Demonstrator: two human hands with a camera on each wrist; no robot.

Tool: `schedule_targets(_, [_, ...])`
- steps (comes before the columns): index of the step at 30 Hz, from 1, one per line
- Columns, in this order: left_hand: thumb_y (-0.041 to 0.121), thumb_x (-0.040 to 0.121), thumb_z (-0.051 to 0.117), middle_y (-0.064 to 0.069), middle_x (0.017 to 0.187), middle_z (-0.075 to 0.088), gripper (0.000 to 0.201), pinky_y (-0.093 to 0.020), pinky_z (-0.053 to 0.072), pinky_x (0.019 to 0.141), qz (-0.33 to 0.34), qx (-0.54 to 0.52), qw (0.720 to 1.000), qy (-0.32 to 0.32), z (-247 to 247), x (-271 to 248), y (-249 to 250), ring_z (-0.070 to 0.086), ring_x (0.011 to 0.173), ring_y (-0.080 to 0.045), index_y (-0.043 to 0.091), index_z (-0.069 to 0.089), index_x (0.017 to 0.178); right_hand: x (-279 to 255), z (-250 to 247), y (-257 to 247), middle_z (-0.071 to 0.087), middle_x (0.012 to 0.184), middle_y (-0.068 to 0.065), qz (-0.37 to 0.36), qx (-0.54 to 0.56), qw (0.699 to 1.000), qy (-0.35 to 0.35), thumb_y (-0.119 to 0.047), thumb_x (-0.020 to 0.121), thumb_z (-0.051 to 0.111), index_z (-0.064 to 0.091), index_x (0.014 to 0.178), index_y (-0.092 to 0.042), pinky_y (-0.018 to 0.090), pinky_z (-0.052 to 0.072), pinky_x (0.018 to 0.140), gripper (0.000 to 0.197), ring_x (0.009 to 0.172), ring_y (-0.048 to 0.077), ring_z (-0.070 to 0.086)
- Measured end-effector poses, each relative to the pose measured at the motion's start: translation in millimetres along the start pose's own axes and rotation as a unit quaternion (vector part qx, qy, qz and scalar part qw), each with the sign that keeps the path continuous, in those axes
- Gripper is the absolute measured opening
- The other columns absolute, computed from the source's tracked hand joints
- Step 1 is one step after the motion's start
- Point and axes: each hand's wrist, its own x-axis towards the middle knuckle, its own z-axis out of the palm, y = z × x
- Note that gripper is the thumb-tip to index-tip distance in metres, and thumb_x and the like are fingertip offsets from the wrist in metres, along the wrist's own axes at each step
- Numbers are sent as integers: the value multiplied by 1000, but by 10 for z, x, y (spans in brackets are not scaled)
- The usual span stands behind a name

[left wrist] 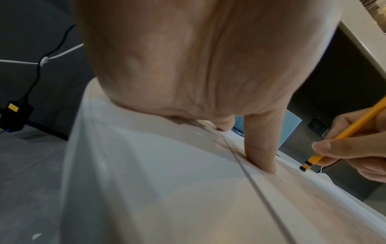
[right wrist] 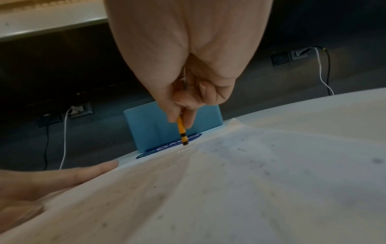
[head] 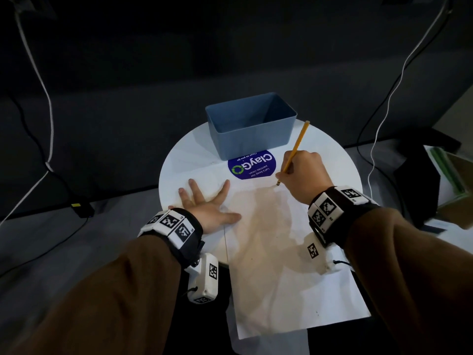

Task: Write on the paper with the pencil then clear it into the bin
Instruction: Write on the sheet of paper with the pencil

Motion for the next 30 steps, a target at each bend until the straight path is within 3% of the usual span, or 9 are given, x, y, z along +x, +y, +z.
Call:
schedule_targets(7, [79,85,45,-17,151,-45,90,-74,-6,110,-2,4,1000,-4,-20,-17,17,-34,141,-47,62,-20,144,29,-149,195,54,76,1,45,-3,999,21,-17,92,72,61,83,-13,21,38,60,16,68,8,47])
schedule_targets(9, [78,86,45,-17,151,-44,89,-73,-6,111,0,4,1000,-4,-20,-25,22,-34,141,-47,61,-19,145,19,-165,207,57,75,2,38,6,999,21,-18,91,74,57,75,-17,18,37,57,23,69,10,52])
schedule_targets(12, [78,86,46,-18,152,-43,89,-71,-7,112,3,-5,1000,-5,-22,-39,32,-33,141,-48,61,-18,145,7,-92,160,60,77,3,19,7,1000,3,-21,90,76,56,72,-20,23,41,66,27,78,18,56])
schedule_targets(17, [78,86,46,-17,152,-43,89,-71,-7,112,1,-4,1000,-4,-15,-26,22,-33,141,-47,62,-18,145,27,-141,312,59,81,6,54,-4,998,31,-16,89,75,56,74,-17,17,34,53,25,66,10,51])
schedule_targets(23, [77,86,45,-19,153,-41,89,-66,-7,113,2,-4,1000,0,-15,-39,32,-32,141,-49,60,-18,146,3,-103,252,62,76,4,27,19,999,25,-21,89,77,58,73,-18,19,36,58,25,72,13,54])
schedule_targets(30, [78,86,46,-18,153,-42,89,-67,-7,112,2,-7,1000,3,-2,-41,25,-32,141,-48,61,-17,146,-22,-242,426,59,73,3,45,-1,999,29,-18,90,76,57,73,-16,16,34,54,26,66,10,54])
